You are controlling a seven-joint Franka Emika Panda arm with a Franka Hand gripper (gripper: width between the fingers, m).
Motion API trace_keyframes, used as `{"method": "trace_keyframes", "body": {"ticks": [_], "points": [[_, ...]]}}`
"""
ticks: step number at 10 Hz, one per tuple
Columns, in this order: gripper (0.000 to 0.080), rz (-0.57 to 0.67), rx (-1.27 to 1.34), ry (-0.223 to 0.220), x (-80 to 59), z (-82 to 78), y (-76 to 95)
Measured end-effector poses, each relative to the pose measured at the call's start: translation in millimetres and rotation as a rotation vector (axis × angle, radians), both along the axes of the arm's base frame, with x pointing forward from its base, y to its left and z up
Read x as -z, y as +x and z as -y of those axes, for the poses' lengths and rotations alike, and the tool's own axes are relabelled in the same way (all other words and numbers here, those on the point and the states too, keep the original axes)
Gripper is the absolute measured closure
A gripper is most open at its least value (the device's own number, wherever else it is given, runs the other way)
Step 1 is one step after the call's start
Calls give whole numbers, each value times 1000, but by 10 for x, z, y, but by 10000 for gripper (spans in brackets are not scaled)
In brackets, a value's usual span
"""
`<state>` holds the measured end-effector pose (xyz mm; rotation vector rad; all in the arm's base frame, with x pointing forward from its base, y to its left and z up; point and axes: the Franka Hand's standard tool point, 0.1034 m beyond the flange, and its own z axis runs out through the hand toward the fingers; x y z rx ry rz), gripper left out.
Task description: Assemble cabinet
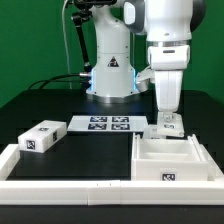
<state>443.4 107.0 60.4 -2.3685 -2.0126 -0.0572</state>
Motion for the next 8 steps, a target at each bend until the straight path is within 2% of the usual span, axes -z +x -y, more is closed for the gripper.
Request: {"method": "trace_keyframes", "body": {"ticks": [6, 8], "points": [[731, 9, -12, 9, 0, -135, 86], [731, 8, -10, 9, 8, -121, 91]]}}
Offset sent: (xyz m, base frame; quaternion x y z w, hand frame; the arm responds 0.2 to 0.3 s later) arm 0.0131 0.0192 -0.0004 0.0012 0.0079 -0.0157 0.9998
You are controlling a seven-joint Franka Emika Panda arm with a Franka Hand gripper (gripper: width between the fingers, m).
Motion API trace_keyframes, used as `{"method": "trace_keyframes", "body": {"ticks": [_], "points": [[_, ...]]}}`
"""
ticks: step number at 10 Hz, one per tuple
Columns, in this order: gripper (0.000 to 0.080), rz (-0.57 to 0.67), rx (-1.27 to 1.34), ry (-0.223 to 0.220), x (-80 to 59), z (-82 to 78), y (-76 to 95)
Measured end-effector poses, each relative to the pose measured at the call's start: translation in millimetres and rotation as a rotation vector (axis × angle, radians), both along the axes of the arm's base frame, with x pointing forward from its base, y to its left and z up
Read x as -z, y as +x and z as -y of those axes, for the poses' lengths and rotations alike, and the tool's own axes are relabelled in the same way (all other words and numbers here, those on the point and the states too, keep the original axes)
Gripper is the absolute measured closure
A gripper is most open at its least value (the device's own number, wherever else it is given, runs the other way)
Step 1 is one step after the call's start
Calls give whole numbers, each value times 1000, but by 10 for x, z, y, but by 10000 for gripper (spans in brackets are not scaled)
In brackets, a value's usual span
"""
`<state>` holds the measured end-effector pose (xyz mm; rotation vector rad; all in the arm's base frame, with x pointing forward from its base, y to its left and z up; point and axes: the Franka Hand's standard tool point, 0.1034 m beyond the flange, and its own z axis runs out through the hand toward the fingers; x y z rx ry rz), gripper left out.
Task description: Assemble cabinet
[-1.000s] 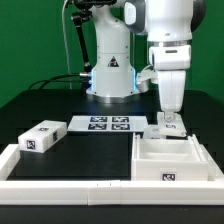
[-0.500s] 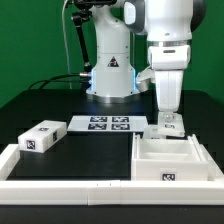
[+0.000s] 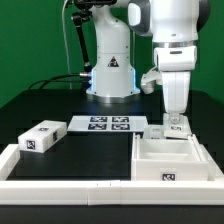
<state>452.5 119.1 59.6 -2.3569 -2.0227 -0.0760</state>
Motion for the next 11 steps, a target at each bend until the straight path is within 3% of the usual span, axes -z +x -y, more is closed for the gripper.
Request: {"method": "trace_keyframes", "body": {"ticks": [11], "points": [[731, 6, -10, 10, 42, 19, 103]]}}
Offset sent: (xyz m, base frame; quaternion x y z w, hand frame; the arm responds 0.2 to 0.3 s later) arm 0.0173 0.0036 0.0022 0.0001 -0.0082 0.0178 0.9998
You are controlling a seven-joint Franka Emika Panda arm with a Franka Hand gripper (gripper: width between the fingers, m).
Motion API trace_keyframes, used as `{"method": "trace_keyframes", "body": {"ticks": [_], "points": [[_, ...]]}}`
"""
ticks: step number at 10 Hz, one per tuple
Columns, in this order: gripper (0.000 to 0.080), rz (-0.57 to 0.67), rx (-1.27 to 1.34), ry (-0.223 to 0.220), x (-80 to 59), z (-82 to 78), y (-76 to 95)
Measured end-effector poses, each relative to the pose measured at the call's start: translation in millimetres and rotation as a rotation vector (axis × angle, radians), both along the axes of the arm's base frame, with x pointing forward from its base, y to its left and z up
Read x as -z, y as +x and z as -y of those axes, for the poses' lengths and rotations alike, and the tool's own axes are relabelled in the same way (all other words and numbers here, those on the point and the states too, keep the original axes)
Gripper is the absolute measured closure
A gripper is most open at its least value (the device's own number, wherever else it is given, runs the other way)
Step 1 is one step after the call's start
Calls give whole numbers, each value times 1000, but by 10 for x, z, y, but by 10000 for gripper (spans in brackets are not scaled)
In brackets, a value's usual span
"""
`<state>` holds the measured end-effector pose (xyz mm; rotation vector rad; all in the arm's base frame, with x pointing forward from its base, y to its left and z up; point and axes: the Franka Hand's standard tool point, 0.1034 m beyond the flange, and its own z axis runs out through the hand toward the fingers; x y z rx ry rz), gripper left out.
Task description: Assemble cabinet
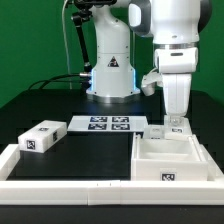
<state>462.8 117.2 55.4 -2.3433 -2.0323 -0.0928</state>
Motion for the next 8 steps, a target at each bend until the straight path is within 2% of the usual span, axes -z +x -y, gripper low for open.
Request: {"method": "trace_keyframes", "body": {"ticks": [1, 3, 5, 8], "points": [[731, 11, 6, 8, 14, 6, 59], [731, 31, 14, 18, -9, 34, 293], [731, 33, 4, 19, -20, 66, 413], [731, 34, 5, 19, -18, 61, 406]]}}
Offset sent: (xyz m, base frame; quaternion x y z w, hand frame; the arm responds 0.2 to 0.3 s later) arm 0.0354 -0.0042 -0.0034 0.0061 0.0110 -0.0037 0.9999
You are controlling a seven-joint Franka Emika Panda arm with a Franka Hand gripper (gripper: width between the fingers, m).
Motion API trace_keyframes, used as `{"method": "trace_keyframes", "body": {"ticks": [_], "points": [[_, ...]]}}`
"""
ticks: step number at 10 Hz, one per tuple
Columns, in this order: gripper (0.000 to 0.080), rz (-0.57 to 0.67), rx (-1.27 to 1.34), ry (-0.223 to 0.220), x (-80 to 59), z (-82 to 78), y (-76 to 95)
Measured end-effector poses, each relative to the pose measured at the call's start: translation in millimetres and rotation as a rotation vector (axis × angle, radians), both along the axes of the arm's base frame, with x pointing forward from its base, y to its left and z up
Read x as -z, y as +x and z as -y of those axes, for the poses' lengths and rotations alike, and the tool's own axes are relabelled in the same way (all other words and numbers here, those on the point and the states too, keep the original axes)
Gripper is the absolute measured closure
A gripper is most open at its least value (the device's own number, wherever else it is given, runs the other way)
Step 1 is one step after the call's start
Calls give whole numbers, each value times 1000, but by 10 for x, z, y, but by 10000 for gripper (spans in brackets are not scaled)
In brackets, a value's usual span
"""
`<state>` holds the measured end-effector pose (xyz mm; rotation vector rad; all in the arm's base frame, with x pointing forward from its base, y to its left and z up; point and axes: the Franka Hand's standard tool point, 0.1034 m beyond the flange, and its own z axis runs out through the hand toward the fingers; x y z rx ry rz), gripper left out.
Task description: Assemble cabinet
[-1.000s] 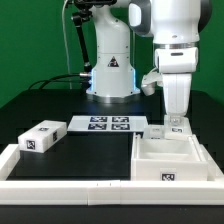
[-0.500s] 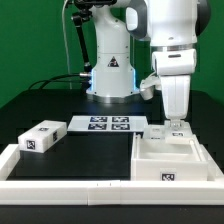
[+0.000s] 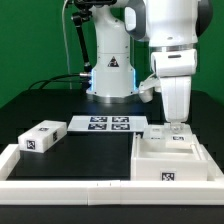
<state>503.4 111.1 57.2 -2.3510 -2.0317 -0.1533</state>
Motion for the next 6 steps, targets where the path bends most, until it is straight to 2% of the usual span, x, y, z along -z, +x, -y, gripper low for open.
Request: {"method": "trace_keyframes", "body": {"ticks": [3, 6], "points": [[731, 1, 0, 1, 0, 5, 41], [731, -20, 0, -1, -12, 62, 446]]}}
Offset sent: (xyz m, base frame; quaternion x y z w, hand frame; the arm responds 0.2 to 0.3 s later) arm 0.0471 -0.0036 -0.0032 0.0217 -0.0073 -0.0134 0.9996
